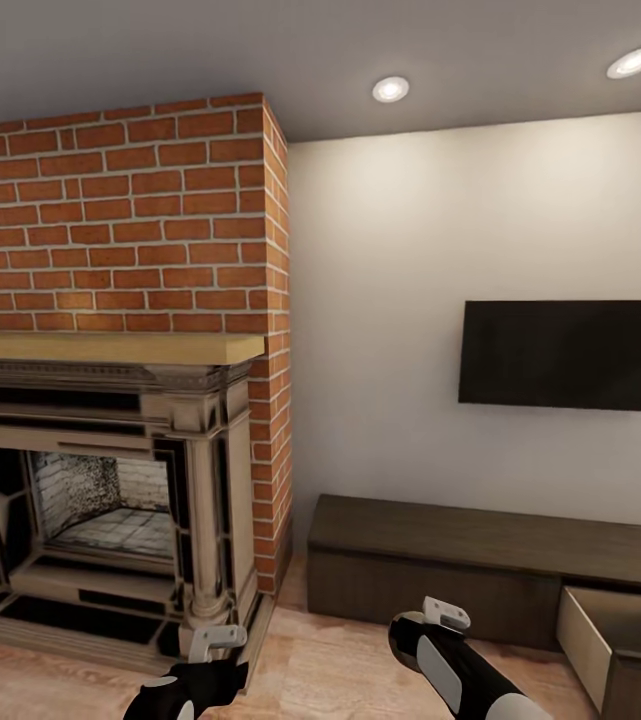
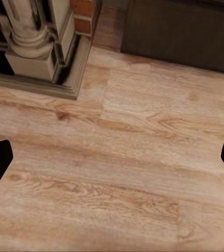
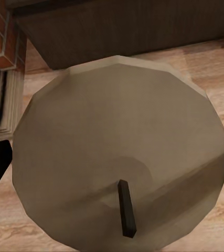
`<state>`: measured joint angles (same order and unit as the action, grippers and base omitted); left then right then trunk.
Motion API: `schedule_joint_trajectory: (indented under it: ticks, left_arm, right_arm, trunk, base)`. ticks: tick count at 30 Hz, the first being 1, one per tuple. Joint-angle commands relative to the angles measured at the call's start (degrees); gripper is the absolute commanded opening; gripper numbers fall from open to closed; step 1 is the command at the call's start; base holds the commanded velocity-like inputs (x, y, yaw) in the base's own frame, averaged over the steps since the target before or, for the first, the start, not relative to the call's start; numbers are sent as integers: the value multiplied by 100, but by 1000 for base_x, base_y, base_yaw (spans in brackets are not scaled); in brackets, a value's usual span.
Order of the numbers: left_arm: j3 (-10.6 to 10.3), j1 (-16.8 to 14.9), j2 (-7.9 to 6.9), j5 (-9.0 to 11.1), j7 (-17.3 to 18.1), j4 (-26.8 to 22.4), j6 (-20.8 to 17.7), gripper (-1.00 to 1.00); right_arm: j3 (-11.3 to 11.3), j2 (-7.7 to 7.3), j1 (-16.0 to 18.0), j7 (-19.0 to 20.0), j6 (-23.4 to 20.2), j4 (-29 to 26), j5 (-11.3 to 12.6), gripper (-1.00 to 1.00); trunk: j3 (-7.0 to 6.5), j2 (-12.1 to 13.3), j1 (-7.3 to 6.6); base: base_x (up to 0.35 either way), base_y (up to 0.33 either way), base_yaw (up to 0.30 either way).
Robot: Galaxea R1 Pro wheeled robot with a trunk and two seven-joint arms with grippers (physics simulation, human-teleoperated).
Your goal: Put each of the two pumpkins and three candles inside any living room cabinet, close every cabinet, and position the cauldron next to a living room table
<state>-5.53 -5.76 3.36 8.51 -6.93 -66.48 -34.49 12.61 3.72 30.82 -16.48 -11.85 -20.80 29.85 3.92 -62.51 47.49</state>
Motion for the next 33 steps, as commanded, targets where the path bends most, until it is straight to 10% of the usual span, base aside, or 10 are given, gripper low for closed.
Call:
schedule_joint_trajectory:
  ticks: [1, 33]
  left_arm:
    - [-9, -4, -2, 62, -54, -7, -23, 100]
    - [-9, 5, -5, 59, -325, -10, -6, 100]
  right_arm:
    - [48, -4, 4, -48, -28, -12, 38, -100]
    - [82, 27, 5, -50, 52, -52, 30, -100]
  trunk:
    - [-2, 34, -21]
    - [147, 114, -65]
  base:
    - [0, 0, 0]
    - [0, -165, 0]
